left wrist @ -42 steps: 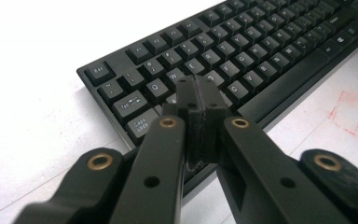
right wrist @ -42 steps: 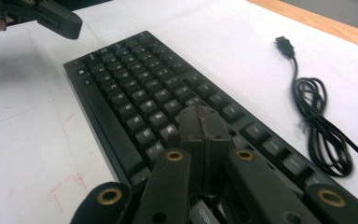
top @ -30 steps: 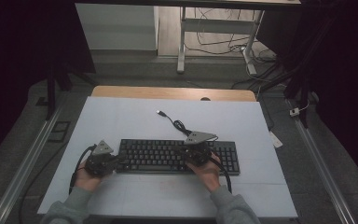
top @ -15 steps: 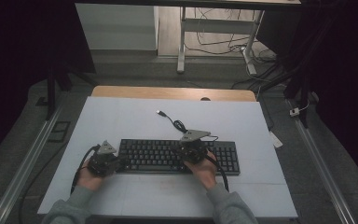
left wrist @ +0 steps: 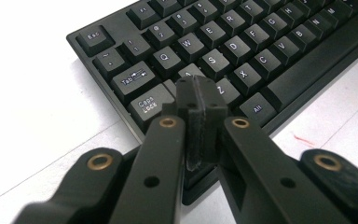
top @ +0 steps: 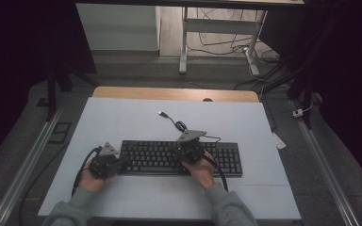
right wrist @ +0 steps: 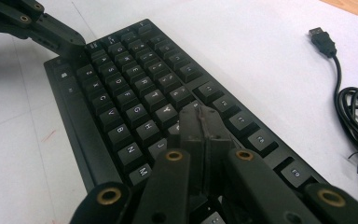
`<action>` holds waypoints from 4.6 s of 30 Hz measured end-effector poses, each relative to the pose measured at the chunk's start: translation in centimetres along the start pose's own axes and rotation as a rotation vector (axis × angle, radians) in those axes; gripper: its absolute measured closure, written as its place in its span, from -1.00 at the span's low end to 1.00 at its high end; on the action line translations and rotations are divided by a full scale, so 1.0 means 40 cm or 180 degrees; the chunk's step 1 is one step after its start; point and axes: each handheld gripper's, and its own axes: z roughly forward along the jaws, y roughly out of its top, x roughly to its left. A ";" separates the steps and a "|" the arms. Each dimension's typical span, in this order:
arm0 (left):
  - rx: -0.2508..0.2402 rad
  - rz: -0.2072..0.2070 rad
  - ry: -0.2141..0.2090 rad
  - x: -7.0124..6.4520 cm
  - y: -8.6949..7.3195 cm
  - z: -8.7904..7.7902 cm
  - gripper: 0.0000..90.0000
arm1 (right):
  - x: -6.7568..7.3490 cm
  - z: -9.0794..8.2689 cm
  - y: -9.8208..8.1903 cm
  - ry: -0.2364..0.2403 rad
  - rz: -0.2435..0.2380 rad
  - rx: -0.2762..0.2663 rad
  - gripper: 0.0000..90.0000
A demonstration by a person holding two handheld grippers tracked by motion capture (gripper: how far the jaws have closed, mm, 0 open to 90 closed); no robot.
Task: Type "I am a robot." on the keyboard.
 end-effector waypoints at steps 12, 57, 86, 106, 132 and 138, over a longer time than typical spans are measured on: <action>0.0033 0.0018 0.0009 0.000 -0.001 0.004 0.98 | 0.002 0.017 0.003 0.0028 0.0009 0.0022 0.98; -0.0017 0.0031 0.0017 -0.004 0.000 -0.002 0.98 | 0.002 0.036 0.007 -0.0120 -0.0038 0.0076 0.99; -0.0347 -0.0161 -0.0148 0.005 0.002 -0.033 0.11 | -0.025 -0.056 -0.010 -0.0042 0.0072 -0.0041 0.35; -0.0313 -0.0369 -0.0293 0.016 0.008 -0.038 -0.45 | -0.036 -0.130 -0.054 -0.0114 0.0080 -0.0028 0.27; -0.0346 0.0311 -0.0495 -0.072 0.040 -0.016 0.36 | -0.030 -0.133 -0.064 -0.0098 0.0036 0.0037 0.26; -0.0213 0.0421 -0.0533 -0.095 0.053 0.015 0.88 | -0.032 -0.134 -0.065 -0.0116 0.0038 0.0038 0.26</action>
